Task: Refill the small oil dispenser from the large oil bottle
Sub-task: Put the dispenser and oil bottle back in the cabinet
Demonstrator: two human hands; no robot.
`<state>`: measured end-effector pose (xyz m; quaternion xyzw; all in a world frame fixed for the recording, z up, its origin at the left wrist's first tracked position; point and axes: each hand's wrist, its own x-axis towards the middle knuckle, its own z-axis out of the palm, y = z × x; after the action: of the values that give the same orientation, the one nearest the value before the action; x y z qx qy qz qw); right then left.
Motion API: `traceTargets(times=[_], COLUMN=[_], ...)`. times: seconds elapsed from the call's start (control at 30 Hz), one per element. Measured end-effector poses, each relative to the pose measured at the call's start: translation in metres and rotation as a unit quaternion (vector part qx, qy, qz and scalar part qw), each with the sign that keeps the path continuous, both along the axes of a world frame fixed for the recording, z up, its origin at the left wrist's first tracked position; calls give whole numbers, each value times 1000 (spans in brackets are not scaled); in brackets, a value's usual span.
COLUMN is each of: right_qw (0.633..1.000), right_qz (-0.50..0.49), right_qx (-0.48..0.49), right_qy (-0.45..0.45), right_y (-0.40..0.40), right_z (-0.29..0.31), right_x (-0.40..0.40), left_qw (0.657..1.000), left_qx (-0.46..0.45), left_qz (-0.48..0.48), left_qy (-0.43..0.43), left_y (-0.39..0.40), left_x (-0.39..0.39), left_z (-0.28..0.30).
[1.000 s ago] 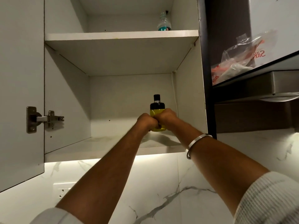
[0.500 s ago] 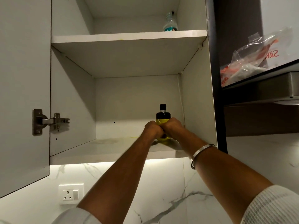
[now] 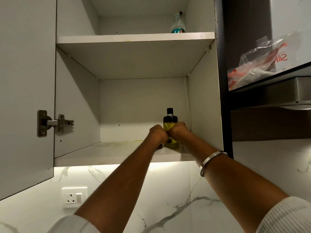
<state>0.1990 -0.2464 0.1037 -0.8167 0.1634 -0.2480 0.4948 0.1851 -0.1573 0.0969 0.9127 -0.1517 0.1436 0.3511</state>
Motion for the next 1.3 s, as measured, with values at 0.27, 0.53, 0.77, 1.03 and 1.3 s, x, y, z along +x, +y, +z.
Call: traceTargets(times=[0.27,0.53,0.77,1.03,1.3], right_qw=[985,935,874,906,966], right_qz=[-23,9,123,173,154], right_qx=[-138,-212,-192,-216,-153], right_qy=[-106,-285,-429,-321,-141], right_y=[34,96,145,158,143], right_z=[-15,-52,-132,-256,-373], right_x=[-49,-112,-159,-150,-120], left_qw=[998,949,871,925,968], left_qx=[-30,-162,-257,-226,-208], left_qz=[7,-7,-58,2,140], left_qy=[-48,-271,-414,-306,-29], left_y=[41,100,145,167,190], left_x=[-30,-81,-121,-116,-95], left_z=[-14,-51,-146,-276,-379])
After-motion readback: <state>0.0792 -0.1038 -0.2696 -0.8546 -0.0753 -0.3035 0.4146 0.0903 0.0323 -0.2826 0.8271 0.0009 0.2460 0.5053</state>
